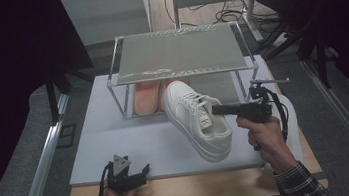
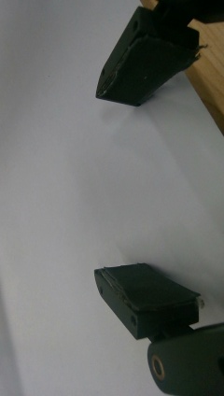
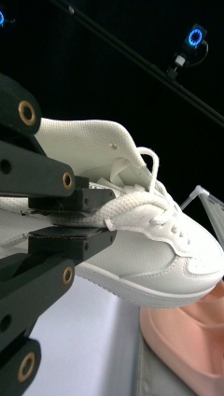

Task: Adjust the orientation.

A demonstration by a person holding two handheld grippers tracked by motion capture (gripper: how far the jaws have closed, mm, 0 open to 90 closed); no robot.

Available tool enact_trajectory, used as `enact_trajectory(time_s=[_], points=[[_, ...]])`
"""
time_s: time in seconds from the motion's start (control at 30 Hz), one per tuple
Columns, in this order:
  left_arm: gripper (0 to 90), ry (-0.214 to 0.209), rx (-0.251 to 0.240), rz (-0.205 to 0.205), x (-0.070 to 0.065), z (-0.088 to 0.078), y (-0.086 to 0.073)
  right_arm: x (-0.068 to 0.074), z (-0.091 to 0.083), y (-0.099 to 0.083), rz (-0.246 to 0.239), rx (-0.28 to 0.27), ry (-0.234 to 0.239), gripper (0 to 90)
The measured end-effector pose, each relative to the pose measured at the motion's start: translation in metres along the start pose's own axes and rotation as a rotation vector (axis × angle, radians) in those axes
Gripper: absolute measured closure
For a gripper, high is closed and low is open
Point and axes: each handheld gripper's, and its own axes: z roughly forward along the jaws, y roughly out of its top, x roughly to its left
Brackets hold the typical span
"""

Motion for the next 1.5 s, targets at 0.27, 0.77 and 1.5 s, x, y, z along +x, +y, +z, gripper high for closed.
enact_trajectory(time_s=[0.27, 0.77, 1.5], points=[[12.7, 0.000, 0.000, 0.000, 0.000, 0.000, 0.000, 0.013, -0.001, 0.011, -0.011, -0.010, 0.033, 81.9], [12.7, 0.000, -0.002, -0.001, 0.000, 0.000, 0.000, 0.031, 0.005, 0.044, -0.014, -0.079, 0.023, 81.8], [12.7, 0.000, -0.002, -0.001, 0.000, 0.000, 0.000, 0.017, 0.044, 0.099, 0.026, -0.177, -0.112, 81.3]])
